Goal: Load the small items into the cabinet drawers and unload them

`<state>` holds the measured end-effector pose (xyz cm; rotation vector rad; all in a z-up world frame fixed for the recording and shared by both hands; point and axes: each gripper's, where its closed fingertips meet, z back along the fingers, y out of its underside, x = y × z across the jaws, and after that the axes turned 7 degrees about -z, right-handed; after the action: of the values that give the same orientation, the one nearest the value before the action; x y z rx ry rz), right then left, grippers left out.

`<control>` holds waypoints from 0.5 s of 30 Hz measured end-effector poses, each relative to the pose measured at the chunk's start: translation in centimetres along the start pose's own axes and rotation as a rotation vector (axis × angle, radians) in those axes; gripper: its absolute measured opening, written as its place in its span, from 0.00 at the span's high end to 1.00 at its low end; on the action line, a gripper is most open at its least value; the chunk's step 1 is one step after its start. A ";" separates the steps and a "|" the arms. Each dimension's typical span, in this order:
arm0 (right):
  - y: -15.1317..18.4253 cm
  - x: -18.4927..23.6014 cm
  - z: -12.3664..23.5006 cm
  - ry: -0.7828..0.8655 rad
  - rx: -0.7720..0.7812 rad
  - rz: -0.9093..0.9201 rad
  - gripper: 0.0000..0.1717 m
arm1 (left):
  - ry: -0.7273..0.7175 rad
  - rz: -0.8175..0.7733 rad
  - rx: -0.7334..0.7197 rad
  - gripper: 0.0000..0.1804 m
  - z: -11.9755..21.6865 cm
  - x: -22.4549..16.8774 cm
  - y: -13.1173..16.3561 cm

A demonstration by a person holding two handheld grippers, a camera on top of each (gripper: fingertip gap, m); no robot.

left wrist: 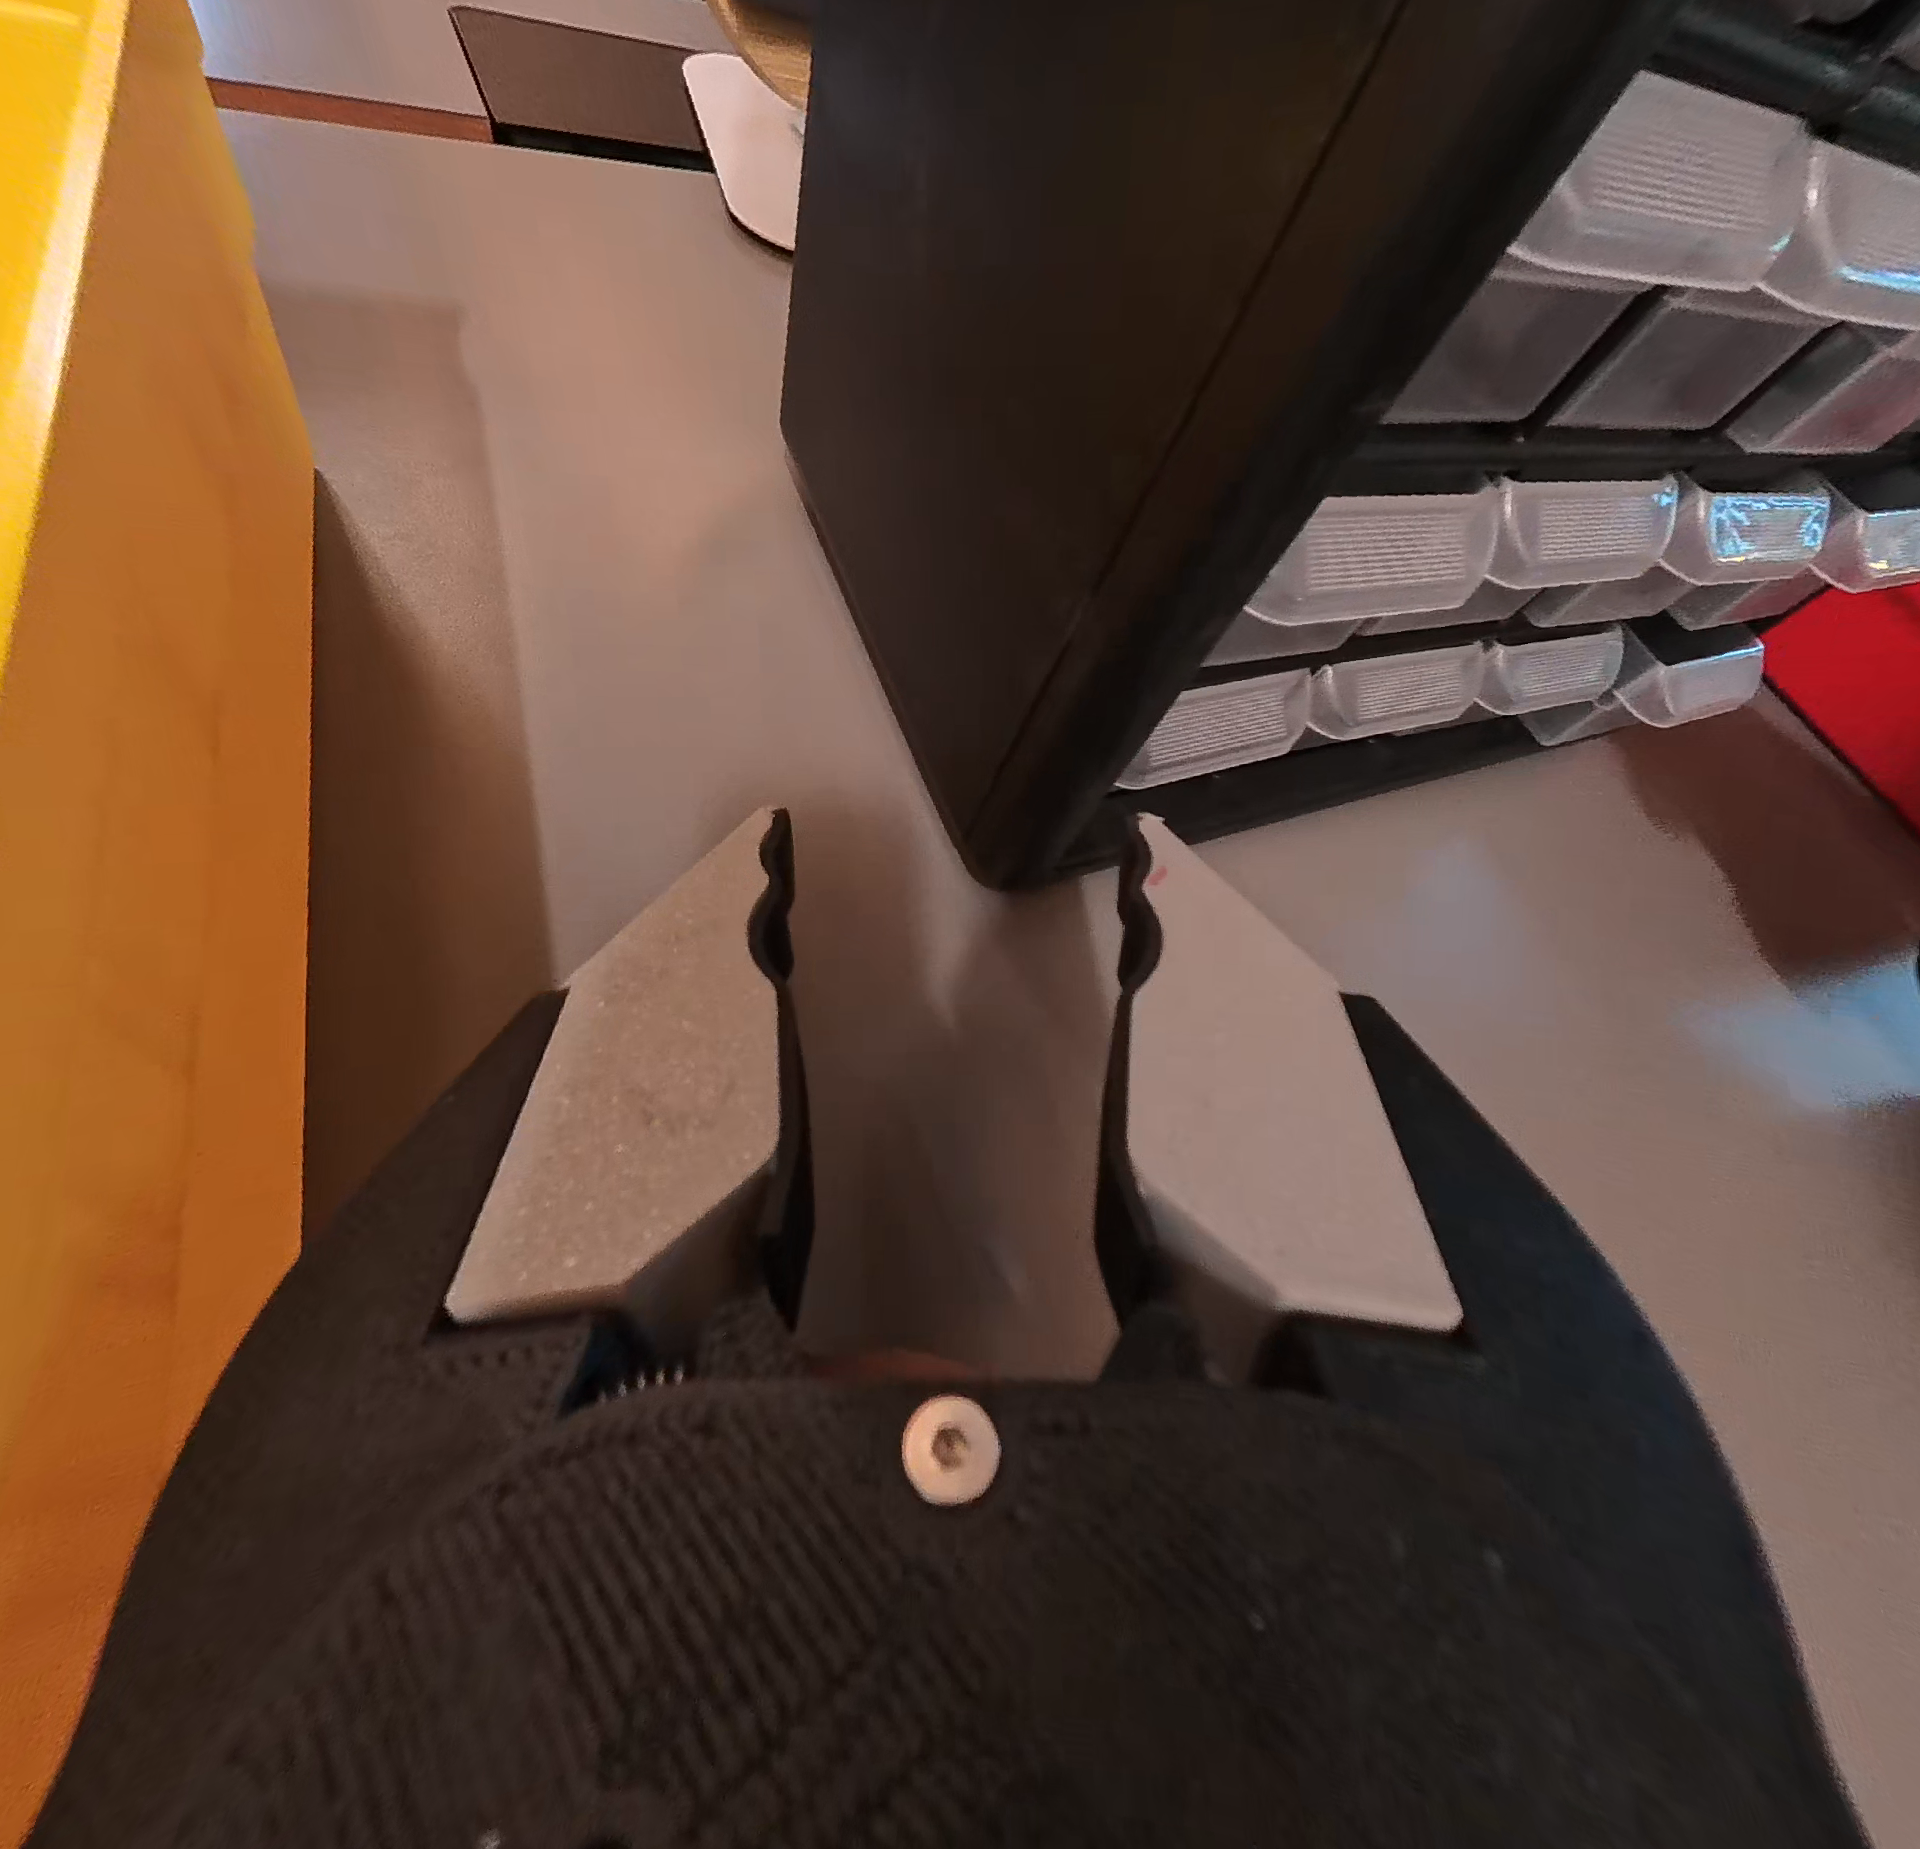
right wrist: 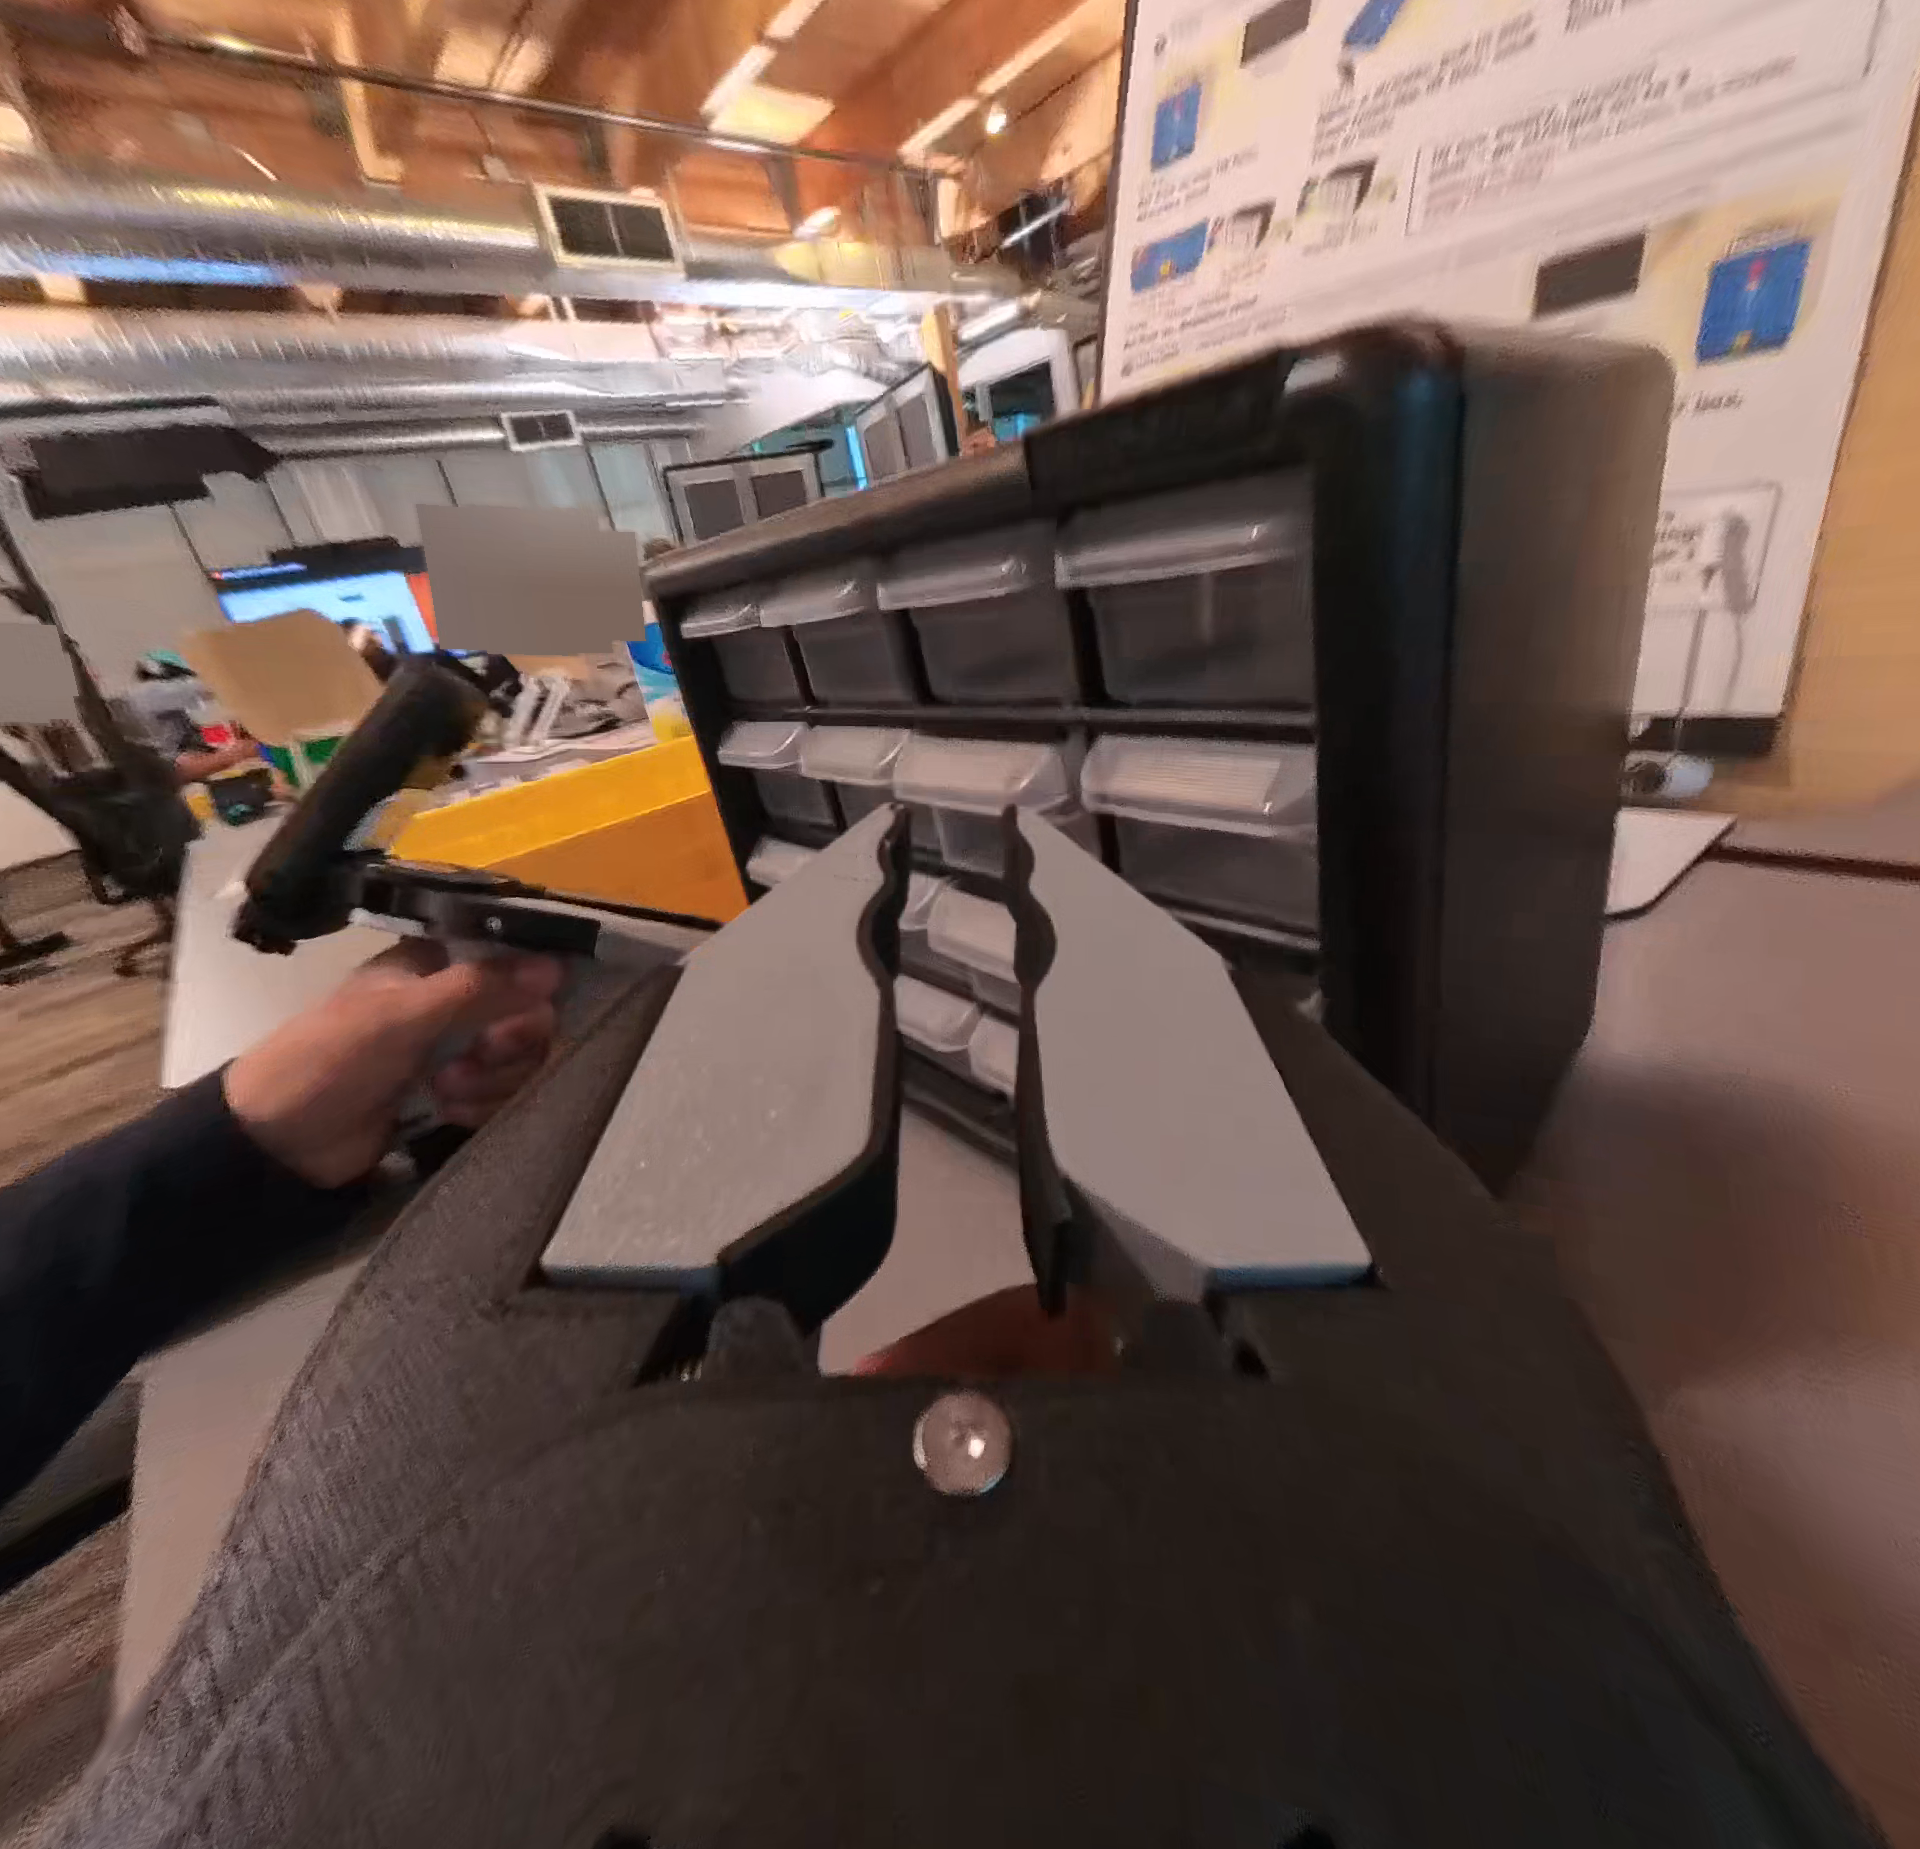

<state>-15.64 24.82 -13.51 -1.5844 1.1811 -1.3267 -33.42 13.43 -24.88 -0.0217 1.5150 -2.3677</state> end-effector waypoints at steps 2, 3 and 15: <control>0.7 -0.2 0.1 -0.005 0.014 -0.076 0.89 | 0.000 -0.002 0.002 0.66 0.0 0.0 0.0; 0.8 -0.8 0.1 0.012 0.012 -0.110 0.87 | 0.000 -0.003 0.004 0.66 0.0 0.0 0.0; 0.3 -3.0 -1.7 0.042 -0.025 -0.290 0.88 | 0.003 -0.008 0.015 0.66 -0.1 -0.1 0.2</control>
<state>-17.45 27.58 -14.38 -1.8046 1.0228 -1.5395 -33.30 13.50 -25.09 -0.0207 1.5017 -2.3862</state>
